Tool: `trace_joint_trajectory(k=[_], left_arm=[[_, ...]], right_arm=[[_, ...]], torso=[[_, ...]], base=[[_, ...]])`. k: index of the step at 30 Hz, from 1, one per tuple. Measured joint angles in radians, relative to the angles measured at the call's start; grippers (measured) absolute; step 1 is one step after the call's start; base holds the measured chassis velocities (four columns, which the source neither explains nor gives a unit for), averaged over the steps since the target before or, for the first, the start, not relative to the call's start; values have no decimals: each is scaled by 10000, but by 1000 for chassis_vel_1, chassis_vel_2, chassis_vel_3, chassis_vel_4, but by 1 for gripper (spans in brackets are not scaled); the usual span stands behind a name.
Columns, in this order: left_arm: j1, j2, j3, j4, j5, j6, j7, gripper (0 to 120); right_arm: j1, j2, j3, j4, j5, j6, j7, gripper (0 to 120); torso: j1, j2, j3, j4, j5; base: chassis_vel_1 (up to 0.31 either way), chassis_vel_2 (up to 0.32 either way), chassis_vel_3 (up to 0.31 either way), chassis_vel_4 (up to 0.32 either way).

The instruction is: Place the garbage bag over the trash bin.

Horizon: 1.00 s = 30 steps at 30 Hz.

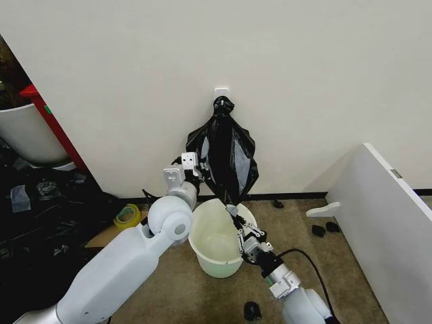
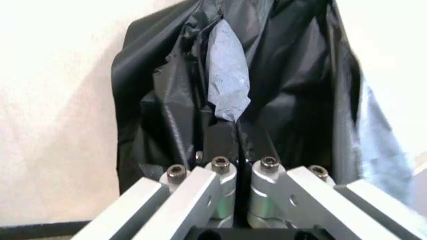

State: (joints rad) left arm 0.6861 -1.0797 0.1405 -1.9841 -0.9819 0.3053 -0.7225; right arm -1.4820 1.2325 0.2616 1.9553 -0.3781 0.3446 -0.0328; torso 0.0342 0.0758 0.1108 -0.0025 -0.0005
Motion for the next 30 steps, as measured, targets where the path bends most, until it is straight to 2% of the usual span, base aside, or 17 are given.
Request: trace_joint_trajectory(k=[2,3,7,8,11,12,13,15,19,20,23,30], left_arm=[[-1,-40,0,40,86,-75,7,0],[-1,-40,0,40,86,-75,7,0],[-1,16,2,30,123,-120,26,0],[-1,16,2,30,123,-120,26,0],[65,82,-48,-33,134,-134,41,0],[65,82,-48,-33,134,-134,41,0],[107,112,-66,-47,139,-136,42,0],[138,157,-77,-58,151,-141,46,0],[409,407,-171,-139,269,-171,90,0],[409,407,-171,-139,269,-171,90,0],[606,460,-189,-176,397,-204,171,0],[662,366,-179,-145,498,-231,232,0]], right_arm=[[-207,-185,265,229,522,65,-97,31],[-207,-185,265,229,522,65,-97,31],[-746,-532,587,975,2050,-222,-237,50],[-746,-532,587,975,2050,-222,-237,50],[-529,-602,496,1425,3681,-1162,23,63],[-529,-602,496,1425,3681,-1162,23,63],[-361,-607,423,1478,4195,-1461,141,70],[-147,-606,328,1494,4679,-1775,271,73],[1212,-535,-268,1098,6506,-2984,738,94],[1212,-535,-268,1098,6506,-2984,738,94],[2380,-365,-634,512,7863,-3657,870,100],[3616,32,-1063,-190,9378,-4384,1062,98]], torso=[[-1,0,0,0,0],[-1,0,0,0,0],[-1,0,0,-3,-2],[-1,0,0,-3,-2],[-1,0,0,0,-2],[-1,0,0,0,-2],[-1,0,0,0,-2],[-1,0,0,-1,-2],[-1,0,0,1,-2],[-1,0,0,1,-2],[0,0,1,3,-3],[0,0,1,0,-4]], base=[[0,0,0,0],[0,0,0,0],[0,0,0,0],[0,0,0,0],[0,0,0,0],[0,0,0,0],[0,0,0,0],[0,0,0,0],[0,0,0,0],[0,0,0,0],[0,0,0,0],[0,0,0,0]])
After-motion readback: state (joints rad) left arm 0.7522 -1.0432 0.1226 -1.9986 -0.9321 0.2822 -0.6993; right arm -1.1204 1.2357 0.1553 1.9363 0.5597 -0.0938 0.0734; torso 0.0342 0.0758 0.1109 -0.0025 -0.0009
